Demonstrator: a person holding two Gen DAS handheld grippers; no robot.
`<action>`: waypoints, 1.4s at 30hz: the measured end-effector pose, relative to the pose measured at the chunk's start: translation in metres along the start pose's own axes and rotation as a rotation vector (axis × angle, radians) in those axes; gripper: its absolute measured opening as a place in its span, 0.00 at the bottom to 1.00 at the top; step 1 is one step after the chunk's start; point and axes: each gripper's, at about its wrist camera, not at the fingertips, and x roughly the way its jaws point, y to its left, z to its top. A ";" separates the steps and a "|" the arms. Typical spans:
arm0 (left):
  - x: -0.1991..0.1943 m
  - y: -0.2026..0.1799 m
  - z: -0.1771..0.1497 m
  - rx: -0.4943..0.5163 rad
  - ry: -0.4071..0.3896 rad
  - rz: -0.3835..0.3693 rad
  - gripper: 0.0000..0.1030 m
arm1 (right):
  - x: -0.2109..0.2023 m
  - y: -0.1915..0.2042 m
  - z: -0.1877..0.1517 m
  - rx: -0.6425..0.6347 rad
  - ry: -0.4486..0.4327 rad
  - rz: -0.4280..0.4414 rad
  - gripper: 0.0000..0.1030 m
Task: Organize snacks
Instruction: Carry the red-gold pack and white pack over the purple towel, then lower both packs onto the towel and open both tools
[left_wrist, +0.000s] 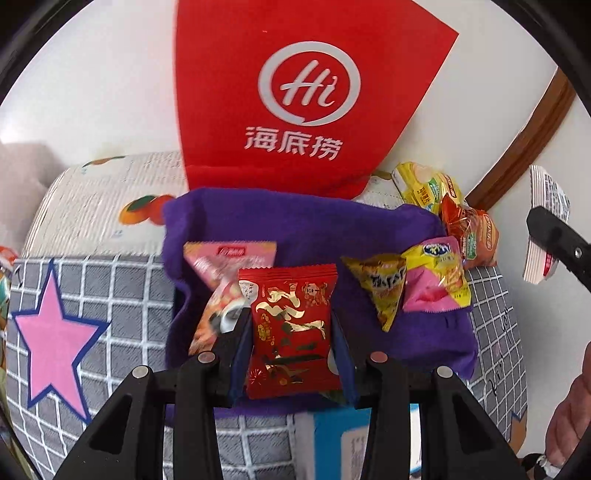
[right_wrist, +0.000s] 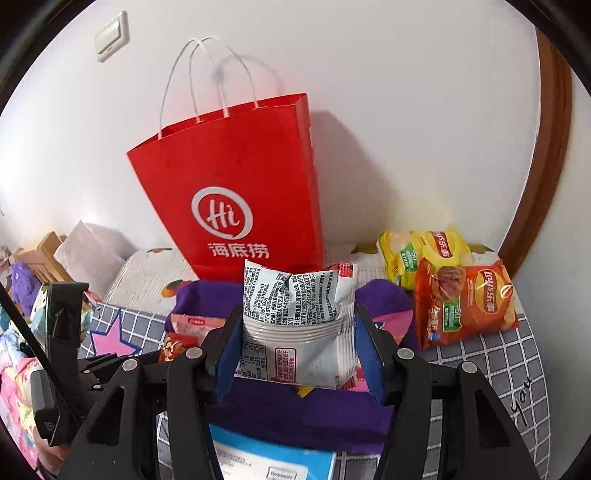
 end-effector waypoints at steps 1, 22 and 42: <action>0.003 -0.002 0.004 0.001 0.002 -0.004 0.37 | 0.003 -0.003 0.001 0.005 0.002 0.001 0.55; 0.016 0.011 0.029 -0.025 -0.014 -0.026 0.37 | 0.079 -0.021 -0.017 0.006 0.216 0.031 0.55; 0.014 0.013 0.030 -0.022 -0.018 -0.015 0.37 | 0.094 -0.013 -0.027 -0.040 0.307 0.036 0.56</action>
